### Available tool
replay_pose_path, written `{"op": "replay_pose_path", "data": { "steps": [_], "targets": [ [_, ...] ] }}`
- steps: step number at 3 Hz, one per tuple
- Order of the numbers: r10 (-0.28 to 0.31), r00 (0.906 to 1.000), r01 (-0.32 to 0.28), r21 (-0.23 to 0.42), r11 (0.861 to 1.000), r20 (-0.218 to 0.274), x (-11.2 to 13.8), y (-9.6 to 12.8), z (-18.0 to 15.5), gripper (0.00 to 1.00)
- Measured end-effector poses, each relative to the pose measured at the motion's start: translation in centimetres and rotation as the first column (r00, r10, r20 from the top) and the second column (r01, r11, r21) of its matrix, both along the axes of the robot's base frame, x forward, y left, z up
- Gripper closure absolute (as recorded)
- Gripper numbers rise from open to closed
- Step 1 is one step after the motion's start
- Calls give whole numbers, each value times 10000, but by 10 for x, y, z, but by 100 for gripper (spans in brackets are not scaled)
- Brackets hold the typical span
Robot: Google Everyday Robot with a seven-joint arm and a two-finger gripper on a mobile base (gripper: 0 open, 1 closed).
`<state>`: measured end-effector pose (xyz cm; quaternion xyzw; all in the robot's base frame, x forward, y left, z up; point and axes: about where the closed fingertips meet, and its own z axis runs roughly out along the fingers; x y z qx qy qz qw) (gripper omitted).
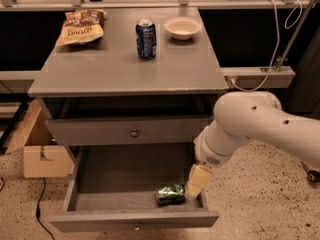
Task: Pick green can from middle drawer and place on counter
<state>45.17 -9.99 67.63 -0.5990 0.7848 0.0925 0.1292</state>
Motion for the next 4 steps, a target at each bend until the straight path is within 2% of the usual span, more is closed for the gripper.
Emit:
{"op": "replay_pose_path", "data": {
  "steps": [1, 2, 3, 4],
  "targets": [
    [111, 9998, -103, 506, 9987, -150, 16, 15, -57, 0],
    [67, 9983, 9, 1292, 9916, -580, 24, 27, -116, 0],
    [69, 9983, 6, 1292, 9916, -581, 24, 27, -117, 0],
    [571, 9968, -502, 1171, 9918, -558, 34, 36, -137, 0]
  ]
}}
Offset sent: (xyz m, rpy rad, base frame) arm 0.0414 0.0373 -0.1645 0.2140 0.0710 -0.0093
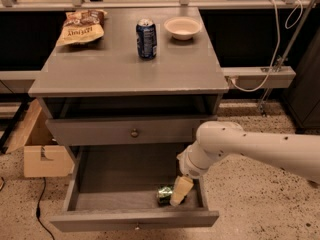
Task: Pick green can from middle drawer and place on counter
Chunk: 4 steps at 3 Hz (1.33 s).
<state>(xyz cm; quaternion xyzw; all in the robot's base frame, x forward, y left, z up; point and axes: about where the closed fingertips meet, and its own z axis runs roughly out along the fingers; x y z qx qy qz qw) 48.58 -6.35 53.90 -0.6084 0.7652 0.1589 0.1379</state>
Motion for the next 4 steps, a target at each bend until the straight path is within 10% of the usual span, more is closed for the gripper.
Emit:
{"op": "replay_pose_path", "data": {
  "steps": [4],
  "targets": [
    [1980, 9662, -2041, 206, 9787, 1652, 69, 11, -124, 0]
  ]
}}
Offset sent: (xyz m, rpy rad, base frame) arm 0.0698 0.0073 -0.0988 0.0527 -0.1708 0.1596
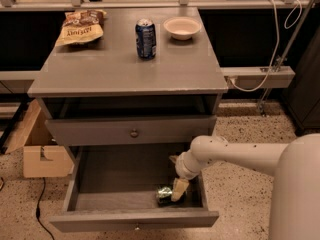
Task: Pick green can from middle drawer and place on counter
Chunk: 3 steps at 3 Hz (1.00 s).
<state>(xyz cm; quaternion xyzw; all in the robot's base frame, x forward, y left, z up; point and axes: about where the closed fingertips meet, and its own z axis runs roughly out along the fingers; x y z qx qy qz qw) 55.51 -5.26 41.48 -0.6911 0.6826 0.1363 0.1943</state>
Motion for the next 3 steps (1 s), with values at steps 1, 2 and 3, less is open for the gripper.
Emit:
{"op": "replay_pose_path", "data": {
  "steps": [1, 2, 3],
  "targets": [
    [99, 9999, -99, -167, 9998, 25, -2, 2, -16, 0],
    [119, 9999, -119, -5, 9999, -71, -6, 7, -30, 0],
    [101, 9999, -100, 141, 9999, -48, -10, 9, -37, 27]
  ]
}}
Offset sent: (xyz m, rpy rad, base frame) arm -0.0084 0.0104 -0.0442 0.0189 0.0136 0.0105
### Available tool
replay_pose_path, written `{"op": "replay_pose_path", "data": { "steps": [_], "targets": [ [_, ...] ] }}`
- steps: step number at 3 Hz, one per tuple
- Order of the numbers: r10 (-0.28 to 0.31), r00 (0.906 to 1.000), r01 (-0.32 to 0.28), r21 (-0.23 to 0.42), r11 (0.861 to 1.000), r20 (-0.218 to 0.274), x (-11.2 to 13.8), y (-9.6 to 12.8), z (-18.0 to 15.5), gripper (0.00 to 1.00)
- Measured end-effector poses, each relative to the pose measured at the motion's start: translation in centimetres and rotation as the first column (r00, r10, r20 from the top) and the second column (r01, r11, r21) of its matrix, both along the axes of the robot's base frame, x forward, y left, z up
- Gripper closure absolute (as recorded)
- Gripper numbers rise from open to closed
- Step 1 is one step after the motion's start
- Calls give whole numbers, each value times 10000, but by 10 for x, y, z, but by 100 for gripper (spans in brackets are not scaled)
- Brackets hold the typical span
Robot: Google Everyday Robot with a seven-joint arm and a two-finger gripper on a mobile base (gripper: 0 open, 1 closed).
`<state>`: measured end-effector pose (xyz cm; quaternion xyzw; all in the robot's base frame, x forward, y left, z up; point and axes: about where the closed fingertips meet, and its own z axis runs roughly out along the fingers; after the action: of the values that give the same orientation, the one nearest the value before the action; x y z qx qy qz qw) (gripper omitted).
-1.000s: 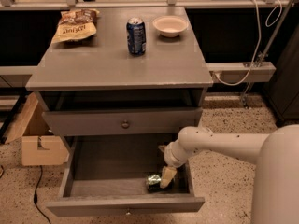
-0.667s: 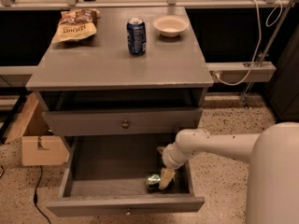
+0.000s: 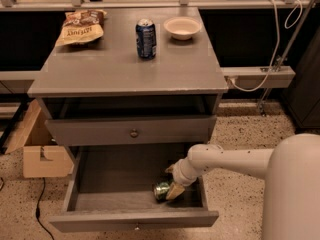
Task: Pick green can from middle drawer and place on counter
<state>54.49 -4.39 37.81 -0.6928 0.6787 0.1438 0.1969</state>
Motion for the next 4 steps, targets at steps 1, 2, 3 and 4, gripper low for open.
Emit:
{"op": "replay_pose_path", "data": {
  "steps": [1, 2, 3, 4],
  "targets": [
    [-28, 10000, 28, 133, 9999, -26, -3, 1, -3, 50],
    [4, 10000, -5, 287, 9996, 9, -11, 2, -1, 73],
    [80, 9992, -116, 953, 9954, 385, -18, -4, 34, 100],
    [253, 9959, -405, 1792, 9830, 865, -28, -27, 89, 100]
  ]
}}
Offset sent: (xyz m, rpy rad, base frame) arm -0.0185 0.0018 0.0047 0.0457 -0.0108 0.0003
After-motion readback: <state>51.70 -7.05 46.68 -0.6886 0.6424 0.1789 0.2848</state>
